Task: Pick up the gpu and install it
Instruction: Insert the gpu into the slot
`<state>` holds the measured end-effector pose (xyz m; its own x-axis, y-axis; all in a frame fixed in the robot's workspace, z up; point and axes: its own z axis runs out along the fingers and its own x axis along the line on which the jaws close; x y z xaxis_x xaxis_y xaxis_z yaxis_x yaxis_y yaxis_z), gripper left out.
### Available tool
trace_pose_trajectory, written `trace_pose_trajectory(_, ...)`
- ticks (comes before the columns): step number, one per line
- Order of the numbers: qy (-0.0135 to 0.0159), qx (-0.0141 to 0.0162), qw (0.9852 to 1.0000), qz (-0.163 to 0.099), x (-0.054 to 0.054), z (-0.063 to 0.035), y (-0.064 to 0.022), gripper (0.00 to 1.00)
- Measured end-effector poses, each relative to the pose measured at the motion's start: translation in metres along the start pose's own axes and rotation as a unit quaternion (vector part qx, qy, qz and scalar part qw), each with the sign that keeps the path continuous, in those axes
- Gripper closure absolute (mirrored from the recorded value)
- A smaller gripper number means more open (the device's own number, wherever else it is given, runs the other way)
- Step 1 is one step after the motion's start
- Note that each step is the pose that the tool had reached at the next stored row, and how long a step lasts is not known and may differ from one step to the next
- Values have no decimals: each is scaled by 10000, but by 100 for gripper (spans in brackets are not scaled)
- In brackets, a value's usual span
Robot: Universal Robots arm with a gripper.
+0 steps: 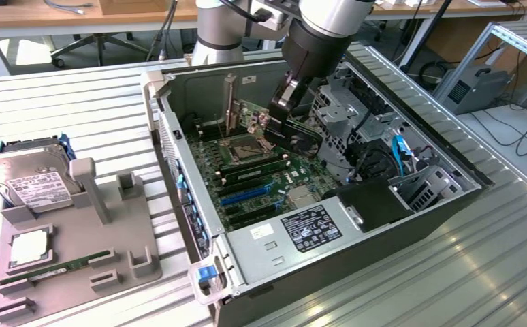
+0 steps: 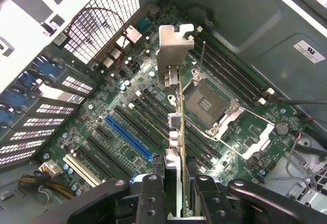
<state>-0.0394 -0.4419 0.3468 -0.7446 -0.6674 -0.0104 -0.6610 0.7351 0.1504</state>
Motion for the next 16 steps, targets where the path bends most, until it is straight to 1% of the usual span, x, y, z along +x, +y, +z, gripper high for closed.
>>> trace_pose_trajectory(16,18,-2,9999,-121,0,0,0,73)
